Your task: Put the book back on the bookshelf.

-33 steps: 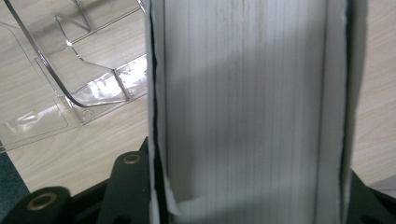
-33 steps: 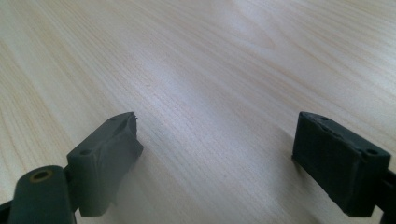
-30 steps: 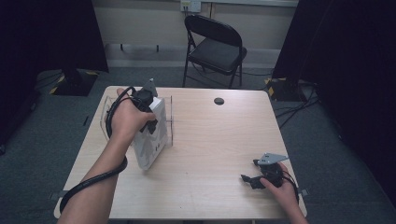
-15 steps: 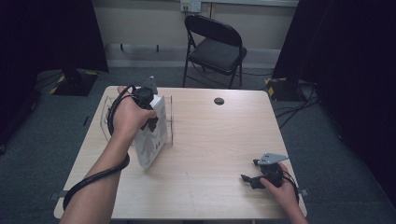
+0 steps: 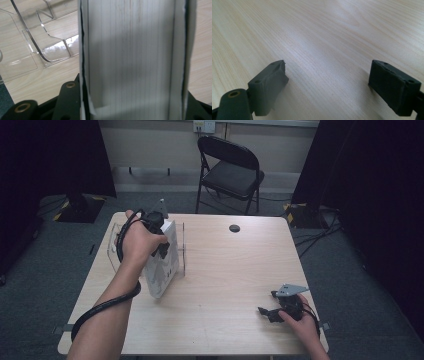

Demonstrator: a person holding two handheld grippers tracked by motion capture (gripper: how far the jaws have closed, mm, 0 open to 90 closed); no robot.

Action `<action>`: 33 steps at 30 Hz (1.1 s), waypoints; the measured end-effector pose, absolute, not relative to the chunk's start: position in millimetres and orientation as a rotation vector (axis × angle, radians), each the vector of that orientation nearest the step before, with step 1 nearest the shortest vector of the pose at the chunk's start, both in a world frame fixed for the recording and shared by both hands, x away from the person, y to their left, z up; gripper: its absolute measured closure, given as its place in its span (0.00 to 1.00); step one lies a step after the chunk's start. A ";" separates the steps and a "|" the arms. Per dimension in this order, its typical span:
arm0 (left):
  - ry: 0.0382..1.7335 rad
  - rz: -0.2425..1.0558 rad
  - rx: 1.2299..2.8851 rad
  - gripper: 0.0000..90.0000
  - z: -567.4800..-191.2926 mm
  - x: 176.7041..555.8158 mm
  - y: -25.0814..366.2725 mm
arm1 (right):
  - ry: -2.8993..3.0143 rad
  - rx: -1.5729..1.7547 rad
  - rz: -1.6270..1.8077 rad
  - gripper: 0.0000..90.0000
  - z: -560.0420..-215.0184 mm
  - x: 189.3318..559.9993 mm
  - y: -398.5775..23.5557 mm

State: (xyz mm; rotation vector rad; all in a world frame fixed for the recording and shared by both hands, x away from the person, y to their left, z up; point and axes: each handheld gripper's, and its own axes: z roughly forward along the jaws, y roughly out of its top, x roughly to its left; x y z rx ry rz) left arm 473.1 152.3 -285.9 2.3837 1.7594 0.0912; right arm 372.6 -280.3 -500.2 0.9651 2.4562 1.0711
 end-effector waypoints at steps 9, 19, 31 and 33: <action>1.770 0.081 2.366 0.59 -286.0 478.7 150.8 | 2.456 0.964 1.071 0.15 -500.2 372.7 -280.3; 1.795 0.081 2.340 0.59 -288.3 484.6 148.3 | 2.456 0.964 1.071 0.15 -500.2 372.7 -280.3; 1.825 0.073 2.300 0.59 -288.6 491.2 150.1 | 2.456 0.964 1.071 0.15 -500.2 372.7 -280.3; 1.825 0.078 2.298 0.59 -289.2 491.7 149.0 | 2.456 0.965 1.071 0.15 -500.2 372.6 -280.3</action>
